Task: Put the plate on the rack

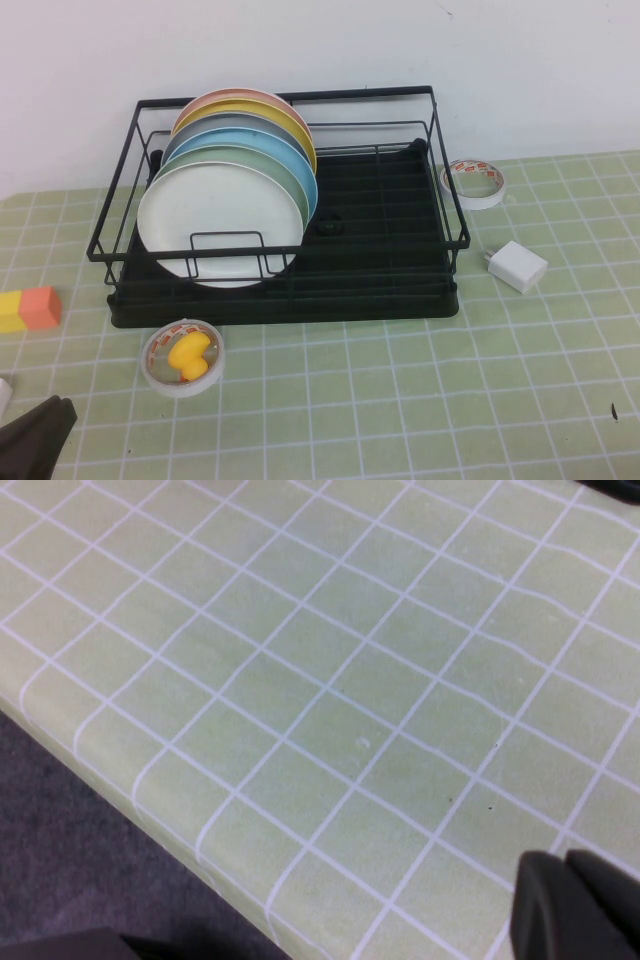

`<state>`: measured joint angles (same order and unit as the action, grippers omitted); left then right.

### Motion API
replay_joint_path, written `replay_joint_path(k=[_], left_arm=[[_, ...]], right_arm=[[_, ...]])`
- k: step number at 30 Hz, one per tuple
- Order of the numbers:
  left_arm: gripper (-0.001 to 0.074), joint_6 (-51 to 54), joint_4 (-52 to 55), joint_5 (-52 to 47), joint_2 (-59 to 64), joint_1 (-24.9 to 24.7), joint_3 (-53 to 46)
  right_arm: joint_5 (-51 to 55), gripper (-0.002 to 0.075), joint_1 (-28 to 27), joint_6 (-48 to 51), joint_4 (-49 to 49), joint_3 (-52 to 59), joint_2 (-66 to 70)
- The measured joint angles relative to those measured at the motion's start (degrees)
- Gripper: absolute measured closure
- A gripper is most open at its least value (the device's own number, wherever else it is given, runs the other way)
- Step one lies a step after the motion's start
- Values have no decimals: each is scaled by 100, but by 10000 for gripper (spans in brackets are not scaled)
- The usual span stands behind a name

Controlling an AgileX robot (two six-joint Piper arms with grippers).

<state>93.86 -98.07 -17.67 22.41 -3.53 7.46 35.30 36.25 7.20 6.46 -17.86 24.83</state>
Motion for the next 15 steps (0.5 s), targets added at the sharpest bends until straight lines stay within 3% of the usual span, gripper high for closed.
replay_joint_path(k=[8,15], left_arm=[[735,0,0,71,-405,0,-4],[735,100,323,726,-1893,0,-4]], right_arm=[[0,727,0,0,0,0,0],[0,727,0,0,0,0,0]])
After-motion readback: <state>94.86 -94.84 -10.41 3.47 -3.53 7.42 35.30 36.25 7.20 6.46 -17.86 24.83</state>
